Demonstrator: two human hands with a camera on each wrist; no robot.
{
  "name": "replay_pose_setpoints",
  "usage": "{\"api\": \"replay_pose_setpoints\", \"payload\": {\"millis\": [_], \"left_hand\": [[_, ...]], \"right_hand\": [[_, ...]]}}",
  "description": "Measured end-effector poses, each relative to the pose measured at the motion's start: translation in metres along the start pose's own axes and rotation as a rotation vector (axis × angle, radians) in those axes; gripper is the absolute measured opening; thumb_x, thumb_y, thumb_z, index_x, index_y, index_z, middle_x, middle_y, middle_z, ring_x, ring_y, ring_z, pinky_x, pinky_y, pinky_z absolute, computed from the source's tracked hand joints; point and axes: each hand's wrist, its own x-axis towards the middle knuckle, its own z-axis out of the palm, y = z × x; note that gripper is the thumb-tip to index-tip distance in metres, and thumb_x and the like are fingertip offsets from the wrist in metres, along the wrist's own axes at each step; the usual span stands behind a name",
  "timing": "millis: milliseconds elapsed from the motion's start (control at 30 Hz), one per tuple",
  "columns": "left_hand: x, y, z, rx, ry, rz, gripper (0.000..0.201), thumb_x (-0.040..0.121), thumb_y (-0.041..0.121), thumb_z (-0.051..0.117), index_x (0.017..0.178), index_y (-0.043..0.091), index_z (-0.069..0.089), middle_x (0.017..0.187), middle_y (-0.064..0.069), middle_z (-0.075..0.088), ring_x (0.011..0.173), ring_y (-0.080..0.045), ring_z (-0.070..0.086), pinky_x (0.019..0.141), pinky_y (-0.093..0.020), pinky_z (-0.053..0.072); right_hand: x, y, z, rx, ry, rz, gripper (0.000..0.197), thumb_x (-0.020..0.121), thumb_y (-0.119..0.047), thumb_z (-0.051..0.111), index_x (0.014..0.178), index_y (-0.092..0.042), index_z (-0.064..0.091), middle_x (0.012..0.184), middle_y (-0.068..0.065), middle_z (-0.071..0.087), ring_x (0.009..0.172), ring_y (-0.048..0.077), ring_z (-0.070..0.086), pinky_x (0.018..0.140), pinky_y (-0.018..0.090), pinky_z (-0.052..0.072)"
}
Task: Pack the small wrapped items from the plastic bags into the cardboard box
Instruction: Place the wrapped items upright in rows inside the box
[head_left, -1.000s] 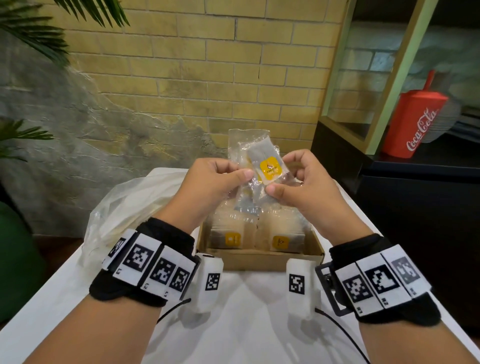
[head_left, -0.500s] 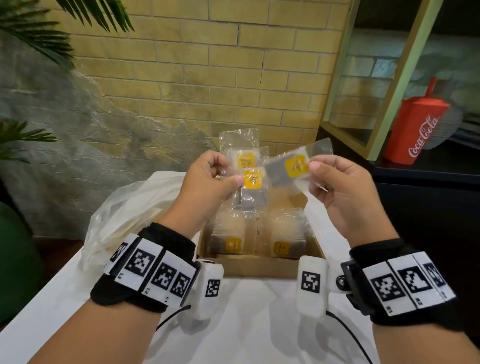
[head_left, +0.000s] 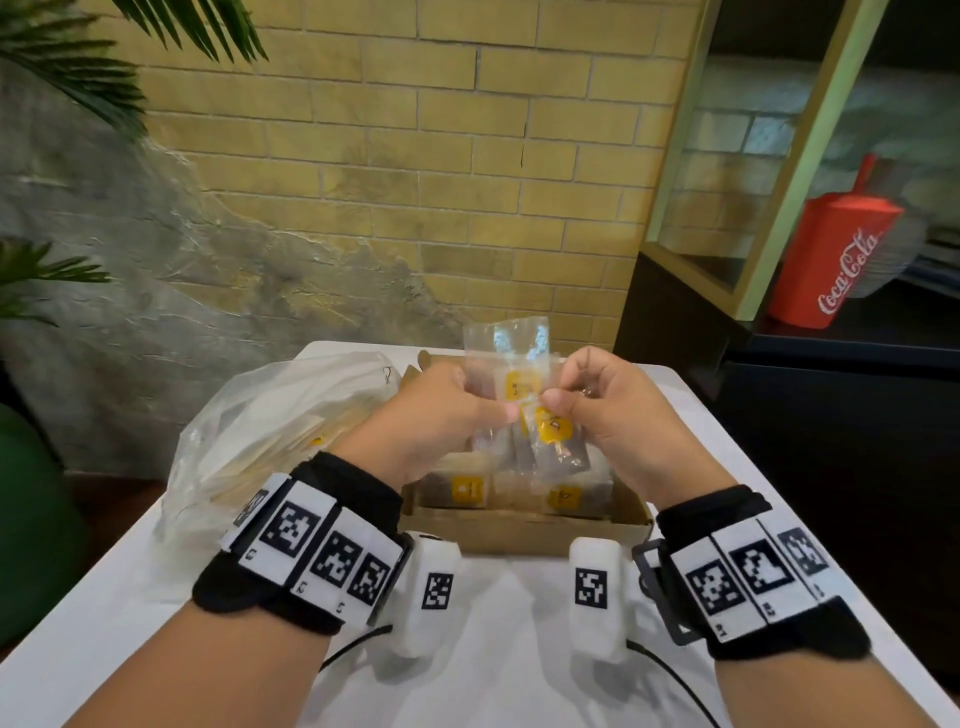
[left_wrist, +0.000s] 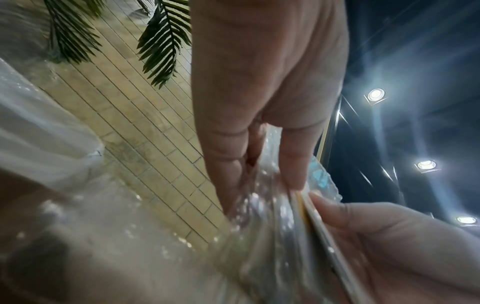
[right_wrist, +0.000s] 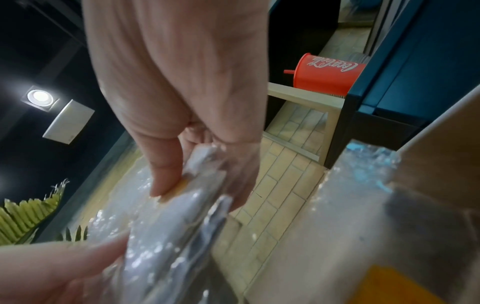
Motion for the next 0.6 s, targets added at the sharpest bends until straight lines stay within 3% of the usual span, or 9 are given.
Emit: {"api": "replay_pose_setpoints", "payload": {"millis": [33, 100, 133, 200, 300, 467, 600], "left_hand": [[-0.002, 0.002, 0.000, 0.021, -0.034, -0.021, 0.011, 0.078, 0.003, 0.069, 0.074, 0.013, 0.071, 0.071, -0.003, 0.063, 0.068, -0.018, 0.055, 0.068, -0.033, 0.045], [-0.004, 0.002, -0.003, 0.071, -0.071, -0.091, 0.036, 0.073, 0.007, 0.071, 0.104, -0.007, 0.060, 0.091, -0.013, 0.062, 0.083, -0.024, 0.057, 0.083, -0.044, 0.049], [-0.005, 0.003, -0.003, 0.090, -0.099, -0.136, 0.039, 0.073, 0.007, 0.071, 0.107, -0.007, 0.056, 0.093, -0.013, 0.060, 0.085, -0.025, 0.058, 0.085, -0.045, 0.048], [-0.002, -0.002, -0.006, 0.130, -0.121, -0.181, 0.020, 0.077, 0.002, 0.069, 0.095, 0.005, 0.060, 0.088, -0.005, 0.059, 0.080, -0.020, 0.057, 0.078, -0.037, 0.046], [0.000, -0.004, -0.009, 0.187, -0.144, -0.221, 0.025, 0.079, -0.003, 0.066, 0.085, 0.020, 0.059, 0.084, -0.001, 0.059, 0.075, -0.016, 0.057, 0.064, -0.027, 0.046], [-0.003, -0.001, -0.010, 0.322, -0.165, -0.236, 0.027, 0.079, -0.004, 0.065, 0.088, 0.021, 0.059, 0.088, 0.000, 0.059, 0.082, -0.016, 0.057, 0.074, -0.029, 0.051], [-0.005, 0.000, -0.008, 0.374, -0.169, -0.241, 0.020, 0.082, -0.002, 0.064, 0.080, 0.018, 0.060, 0.079, -0.002, 0.057, 0.075, -0.016, 0.055, 0.082, -0.033, 0.052]], "right_hand": [[0.000, 0.001, 0.000, -0.022, -0.012, 0.005, 0.025, 0.083, 0.003, 0.060, 0.070, -0.015, 0.048, 0.073, 0.004, 0.057, 0.068, 0.015, 0.053, 0.064, 0.025, 0.047], [-0.001, 0.003, 0.001, -0.075, -0.052, 0.025, 0.027, 0.082, 0.004, 0.062, 0.070, -0.014, 0.048, 0.072, 0.004, 0.059, 0.065, 0.012, 0.055, 0.062, 0.021, 0.047], [-0.001, 0.004, 0.000, -0.111, -0.076, 0.043, 0.027, 0.081, 0.005, 0.064, 0.070, -0.014, 0.048, 0.072, 0.004, 0.060, 0.065, 0.011, 0.057, 0.062, 0.019, 0.048], [-0.002, 0.004, -0.002, -0.245, -0.132, 0.084, 0.026, 0.078, 0.004, 0.067, 0.071, -0.013, 0.050, 0.074, 0.005, 0.061, 0.069, 0.011, 0.059, 0.063, 0.015, 0.050], [-0.004, 0.002, -0.006, -0.426, -0.188, 0.138, 0.025, 0.076, 0.003, 0.069, 0.072, -0.014, 0.052, 0.079, 0.005, 0.065, 0.074, 0.013, 0.061, 0.073, 0.024, 0.050], [-0.006, -0.003, -0.011, -0.488, -0.229, 0.167, 0.028, 0.077, 0.006, 0.067, 0.084, -0.016, 0.051, 0.085, 0.004, 0.070, 0.080, 0.014, 0.065, 0.079, 0.029, 0.052], [-0.007, -0.005, -0.012, -0.567, -0.254, 0.175, 0.031, 0.077, 0.001, 0.069, 0.092, -0.020, 0.053, 0.086, 0.002, 0.071, 0.081, 0.012, 0.064, 0.076, 0.024, 0.050]]}}
